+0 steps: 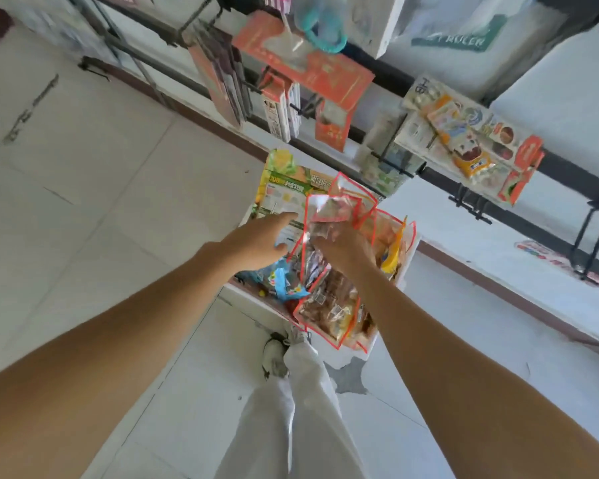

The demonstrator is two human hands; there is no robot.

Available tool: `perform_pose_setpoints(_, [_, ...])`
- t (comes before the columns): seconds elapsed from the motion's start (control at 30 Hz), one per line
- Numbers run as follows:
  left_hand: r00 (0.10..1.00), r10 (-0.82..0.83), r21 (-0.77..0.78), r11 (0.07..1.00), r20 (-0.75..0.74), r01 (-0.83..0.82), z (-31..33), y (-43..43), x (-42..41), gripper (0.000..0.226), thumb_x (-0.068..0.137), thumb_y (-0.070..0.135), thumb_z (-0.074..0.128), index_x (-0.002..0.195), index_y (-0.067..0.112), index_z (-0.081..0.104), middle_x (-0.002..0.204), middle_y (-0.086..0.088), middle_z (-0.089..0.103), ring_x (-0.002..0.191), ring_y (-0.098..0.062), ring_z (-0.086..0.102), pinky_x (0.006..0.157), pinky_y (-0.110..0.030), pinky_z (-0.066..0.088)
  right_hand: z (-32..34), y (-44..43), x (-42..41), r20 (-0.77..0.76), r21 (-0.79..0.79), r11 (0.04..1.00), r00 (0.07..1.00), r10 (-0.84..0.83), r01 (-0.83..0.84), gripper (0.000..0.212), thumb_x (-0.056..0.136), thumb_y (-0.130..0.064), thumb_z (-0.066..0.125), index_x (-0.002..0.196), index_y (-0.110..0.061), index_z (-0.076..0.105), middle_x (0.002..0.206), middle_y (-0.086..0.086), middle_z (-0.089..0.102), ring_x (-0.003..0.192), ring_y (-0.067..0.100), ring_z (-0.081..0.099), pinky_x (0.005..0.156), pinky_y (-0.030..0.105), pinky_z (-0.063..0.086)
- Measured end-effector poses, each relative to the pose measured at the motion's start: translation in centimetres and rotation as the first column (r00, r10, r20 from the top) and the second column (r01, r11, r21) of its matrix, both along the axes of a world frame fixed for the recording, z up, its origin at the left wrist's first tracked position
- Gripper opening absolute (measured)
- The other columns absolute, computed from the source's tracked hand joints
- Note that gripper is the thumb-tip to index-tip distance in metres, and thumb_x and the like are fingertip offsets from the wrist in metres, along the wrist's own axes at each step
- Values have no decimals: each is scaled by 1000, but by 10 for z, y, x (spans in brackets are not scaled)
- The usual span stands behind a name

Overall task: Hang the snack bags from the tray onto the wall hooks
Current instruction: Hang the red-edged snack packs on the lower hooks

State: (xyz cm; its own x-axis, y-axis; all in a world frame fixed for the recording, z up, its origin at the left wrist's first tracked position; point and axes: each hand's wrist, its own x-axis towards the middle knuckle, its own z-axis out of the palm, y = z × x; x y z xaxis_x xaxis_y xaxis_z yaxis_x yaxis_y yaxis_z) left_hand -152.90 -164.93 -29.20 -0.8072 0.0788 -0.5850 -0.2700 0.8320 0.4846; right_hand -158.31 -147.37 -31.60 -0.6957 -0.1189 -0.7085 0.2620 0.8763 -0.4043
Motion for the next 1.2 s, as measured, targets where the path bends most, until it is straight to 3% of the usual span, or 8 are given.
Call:
perform_pose_setpoints(0.13, [996,92,24,995,-10,-92,-30,-7,-11,68,98,19,55,156,23,20,159,-5,31,143,-22,37,114,-38,34,-50,-29,-6,-100,171,982,993,-66,82,115,66,-75,69,153,-16,21,151,13,35,141,37,30,112,48,34])
perform_pose_setpoints(0.3, [993,98,14,995,63,-99,-48,-17,-10,66,98,19,54,155,24,22,156,-8,37,139,-25,42,109,-39,39,-63,-32,8,-230,298,954,972,41,31,93,74,-55,76,144,-16,30,150,14,34,139,37,27,112,47,29])
perform_pose_setpoints(0.4, [984,162,22,986,77,-164,-47,-17,-11,62,99,19,51,155,24,24,155,-8,39,128,-30,51,102,-37,42,-61,-26,4,-253,197,980,967,21,30,69,86,-31,67,144,-15,35,148,12,42,138,38,37,106,50,42])
perform_pose_setpoints(0.53, [982,171,39,984,85,-175,-34,-14,-10,60,101,21,50,154,26,24,156,-8,37,128,-30,53,104,-38,42,-43,-16,3,-266,72,992,961,-78,100,50,87,-2,51,135,-17,46,125,12,61,105,40,63,76,45,56])
perform_pose_setpoints(0.77, [980,192,100,975,55,-197,10,-12,-8,57,99,22,50,152,29,29,152,-8,43,132,-27,50,104,-40,43,8,-9,14,-177,-205,951,946,-270,233,52,94,-2,42,142,-22,48,104,7,66,87,28,61,68,37,50])
perform_pose_setpoints(0.93, [978,209,137,968,20,-210,52,-15,1,58,98,22,51,151,30,30,153,-7,42,102,-30,64,89,-41,51,53,-5,10,-81,-467,804,888,-453,368,38,87,-1,47,110,-25,67,98,-3,72,76,16,64,58,30,48])
perform_pose_setpoints(1.03, [980,198,186,962,18,-198,85,-11,-3,62,97,21,55,153,25,28,155,-6,38,113,-27,59,93,-34,48,95,7,11,18,-595,668,839,-544,446,38,90,5,51,82,-26,70,84,-10,71,71,6,60,64,24,47])
perform_pose_setpoints(1.2, [977,213,371,908,-7,-195,149,11,-16,65,86,26,71,144,24,43,136,0,55,118,-17,57,99,-33,46,173,41,25,144,-720,486,791,-594,496,27,94,7,50,83,-12,65,78,-2,66,60,10,58,51,22,47])
